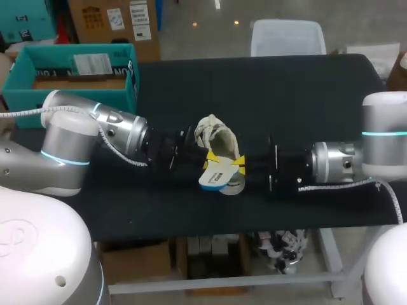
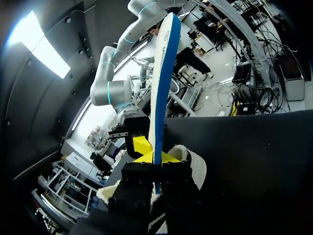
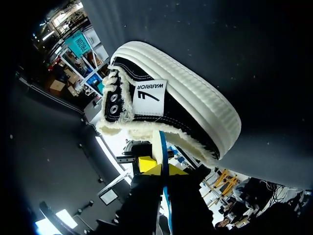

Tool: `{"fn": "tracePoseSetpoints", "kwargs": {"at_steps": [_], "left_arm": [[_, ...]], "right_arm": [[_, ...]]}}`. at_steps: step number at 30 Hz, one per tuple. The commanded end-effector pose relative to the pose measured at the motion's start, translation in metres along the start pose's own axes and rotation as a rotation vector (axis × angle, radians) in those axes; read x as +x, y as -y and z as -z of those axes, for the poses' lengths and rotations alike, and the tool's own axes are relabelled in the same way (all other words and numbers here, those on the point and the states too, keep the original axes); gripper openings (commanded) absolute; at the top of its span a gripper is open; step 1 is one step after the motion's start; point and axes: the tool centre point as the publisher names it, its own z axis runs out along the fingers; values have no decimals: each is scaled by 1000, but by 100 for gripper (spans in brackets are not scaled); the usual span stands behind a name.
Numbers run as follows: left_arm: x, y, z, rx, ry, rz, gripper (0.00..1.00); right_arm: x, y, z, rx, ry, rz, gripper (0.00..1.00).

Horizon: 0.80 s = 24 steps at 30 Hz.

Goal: Open the shoe tongue, take the insole out of the shoe, put the insole back into the shoe, and pack the shoe into the shoebox

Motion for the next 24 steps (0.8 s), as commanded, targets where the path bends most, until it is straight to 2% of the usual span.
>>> {"fn": "tracePoseSetpoints", "kwargs": {"at_steps": [1, 3, 8, 11, 19, 24], "left_arm": [[-4, -1, -3, 10, -22, -33, 0], [-6, 0, -4, 12, -47, -60, 0], [-9, 1, -5, 16, -90, -89, 0], [-10, -5, -7, 8, -114, -99, 0], [-17, -23, -11, 1, -137, -112, 0], [-22, -26, -14, -12, -155, -140, 0]], "right_arm": [[13, -7, -8, 61, 88, 17, 0], [16, -8, -9, 72, 137, 23, 0], [20, -12, -11, 103, 182, 25, 0], [22, -15, -13, 104, 209, 31, 0], [25, -16, -10, 91, 223, 66, 0], [24, -14, -7, 83, 243, 98, 0]]}}
